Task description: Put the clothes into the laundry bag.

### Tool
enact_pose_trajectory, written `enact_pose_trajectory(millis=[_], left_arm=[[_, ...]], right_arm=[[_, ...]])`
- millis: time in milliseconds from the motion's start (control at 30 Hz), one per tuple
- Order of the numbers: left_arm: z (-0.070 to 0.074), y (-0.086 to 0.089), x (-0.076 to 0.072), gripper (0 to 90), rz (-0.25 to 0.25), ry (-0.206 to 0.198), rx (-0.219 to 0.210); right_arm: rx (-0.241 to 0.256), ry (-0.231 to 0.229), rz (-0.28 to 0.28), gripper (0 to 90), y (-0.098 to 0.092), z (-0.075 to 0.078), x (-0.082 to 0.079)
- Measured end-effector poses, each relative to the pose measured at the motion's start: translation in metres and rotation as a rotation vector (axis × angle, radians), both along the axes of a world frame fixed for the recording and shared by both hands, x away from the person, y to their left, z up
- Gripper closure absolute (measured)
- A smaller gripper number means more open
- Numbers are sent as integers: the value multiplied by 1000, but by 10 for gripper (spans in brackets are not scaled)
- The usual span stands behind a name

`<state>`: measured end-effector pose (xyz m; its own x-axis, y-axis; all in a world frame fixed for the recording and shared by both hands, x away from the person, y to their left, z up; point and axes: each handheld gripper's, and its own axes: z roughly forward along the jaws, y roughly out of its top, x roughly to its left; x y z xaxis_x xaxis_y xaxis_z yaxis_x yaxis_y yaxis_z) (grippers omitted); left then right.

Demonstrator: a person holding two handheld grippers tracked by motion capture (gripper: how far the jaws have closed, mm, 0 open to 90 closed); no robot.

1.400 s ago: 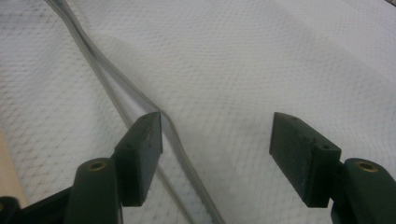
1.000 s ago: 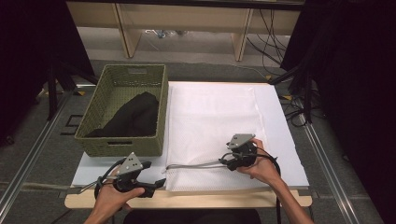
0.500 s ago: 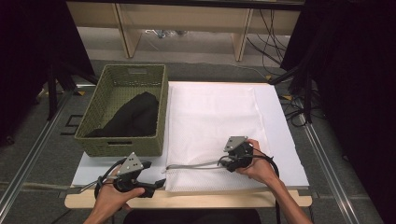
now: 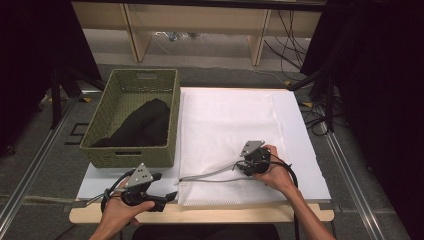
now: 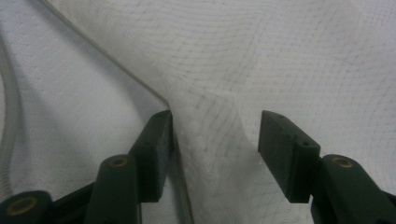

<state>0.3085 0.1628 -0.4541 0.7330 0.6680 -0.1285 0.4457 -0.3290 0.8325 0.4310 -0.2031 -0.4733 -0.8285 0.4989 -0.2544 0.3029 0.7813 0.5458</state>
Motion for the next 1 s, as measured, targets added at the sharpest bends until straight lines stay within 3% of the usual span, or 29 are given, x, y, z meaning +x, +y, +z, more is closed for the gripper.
enact_pose_trajectory(millis=[167,400,633,700,733,1000], left_arm=[[-1,0,0,180,5,3,-15],[1,0,0,180,-6,-3,6],[0,0,1,180,-4,-1,-7],[0,0,0,180,17,7,-10],[0,1,1,180,5,3,2],[1,2,0,182,17,5,10]], right_arm=[[-3,2,3,615,1,3,6],[-19,7,32,721,4,3,9],[5,-3,58,873,3,10,9],[-2,-10,80,884,4,13,12],[-4,-20,91,888,4,14,13],[30,-32,91,891,2,29,15]])
